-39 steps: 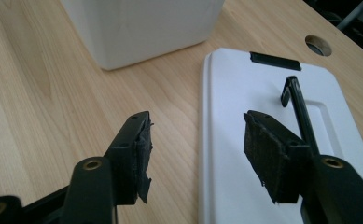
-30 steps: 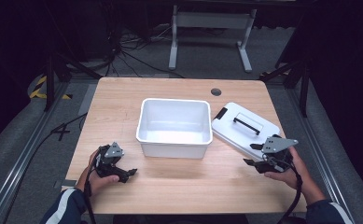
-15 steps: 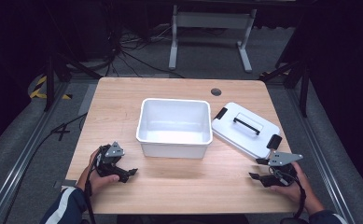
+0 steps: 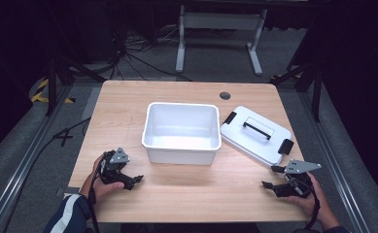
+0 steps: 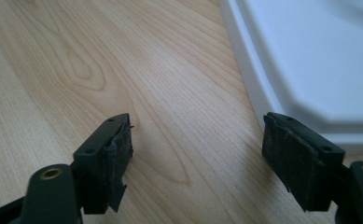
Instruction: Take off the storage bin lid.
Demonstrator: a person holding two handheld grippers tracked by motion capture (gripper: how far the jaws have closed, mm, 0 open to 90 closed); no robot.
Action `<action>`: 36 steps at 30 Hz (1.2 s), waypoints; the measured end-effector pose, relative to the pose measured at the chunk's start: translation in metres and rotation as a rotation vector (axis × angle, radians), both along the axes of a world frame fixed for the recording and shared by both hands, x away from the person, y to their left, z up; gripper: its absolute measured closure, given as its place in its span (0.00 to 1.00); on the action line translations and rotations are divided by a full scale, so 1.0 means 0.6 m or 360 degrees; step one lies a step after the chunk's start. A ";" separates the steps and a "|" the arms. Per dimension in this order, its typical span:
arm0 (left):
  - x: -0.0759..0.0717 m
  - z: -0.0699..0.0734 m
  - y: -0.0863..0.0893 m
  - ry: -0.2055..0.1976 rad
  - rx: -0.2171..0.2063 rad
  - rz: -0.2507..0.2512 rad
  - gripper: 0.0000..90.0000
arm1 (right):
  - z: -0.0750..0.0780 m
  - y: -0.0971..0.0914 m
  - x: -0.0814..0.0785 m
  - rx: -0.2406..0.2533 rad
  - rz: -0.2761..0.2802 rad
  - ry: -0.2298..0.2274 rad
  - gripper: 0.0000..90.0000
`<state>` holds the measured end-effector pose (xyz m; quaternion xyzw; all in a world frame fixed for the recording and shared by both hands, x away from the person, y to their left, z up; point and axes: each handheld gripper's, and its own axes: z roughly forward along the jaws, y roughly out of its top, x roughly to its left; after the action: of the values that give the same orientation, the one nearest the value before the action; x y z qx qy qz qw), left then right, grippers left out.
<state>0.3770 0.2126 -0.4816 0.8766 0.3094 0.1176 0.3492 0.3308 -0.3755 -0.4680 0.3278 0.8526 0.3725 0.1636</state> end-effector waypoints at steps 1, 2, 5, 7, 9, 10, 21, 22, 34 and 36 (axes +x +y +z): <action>0.000 0.000 0.000 0.0000 0.0000 0.0000 0.00 | 0.000 0.000 0.000 -0.0002 -0.0003 -0.0005 0.25; 0.000 0.000 0.000 0.0002 -0.0002 0.0004 0.00 | 0.000 0.000 0.001 -0.0001 -0.0005 -0.0006 0.25; 0.000 0.000 0.000 0.0001 0.0000 0.0000 0.00 | 0.000 0.000 0.000 -0.0002 -0.0008 -0.0005 0.25; 0.000 0.000 0.000 0.0002 -0.0002 0.0004 0.00 | 0.000 0.000 0.001 -0.0003 -0.0009 -0.0006 0.25; 0.000 0.000 0.000 0.0003 -0.0004 0.0006 0.00 | 0.000 0.000 0.001 -0.0003 -0.0010 -0.0001 0.25; 0.000 0.000 0.000 0.0000 0.0000 -0.0001 0.00 | 0.000 0.000 0.001 -0.0003 -0.0010 -0.0002 0.25; 0.000 0.000 0.000 0.0001 0.0001 0.0000 0.00 | -0.001 0.000 0.001 -0.0014 -0.0055 0.0003 0.19; 0.000 0.000 0.000 0.0001 -0.0001 0.0001 0.00 | -0.001 0.000 0.001 -0.0014 -0.0055 0.0003 0.19; 0.000 0.000 0.000 0.0004 -0.0001 0.0005 0.00 | -0.001 0.000 0.001 -0.0014 -0.0059 0.0004 0.19; 0.000 0.000 0.000 0.0004 0.0001 0.0006 0.00 | -0.001 0.001 0.001 -0.0014 -0.0062 0.0008 0.18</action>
<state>0.3768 0.2124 -0.4815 0.8763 0.3115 0.1172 0.3484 0.3314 -0.3752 -0.4685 0.3446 0.8481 0.3647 0.1702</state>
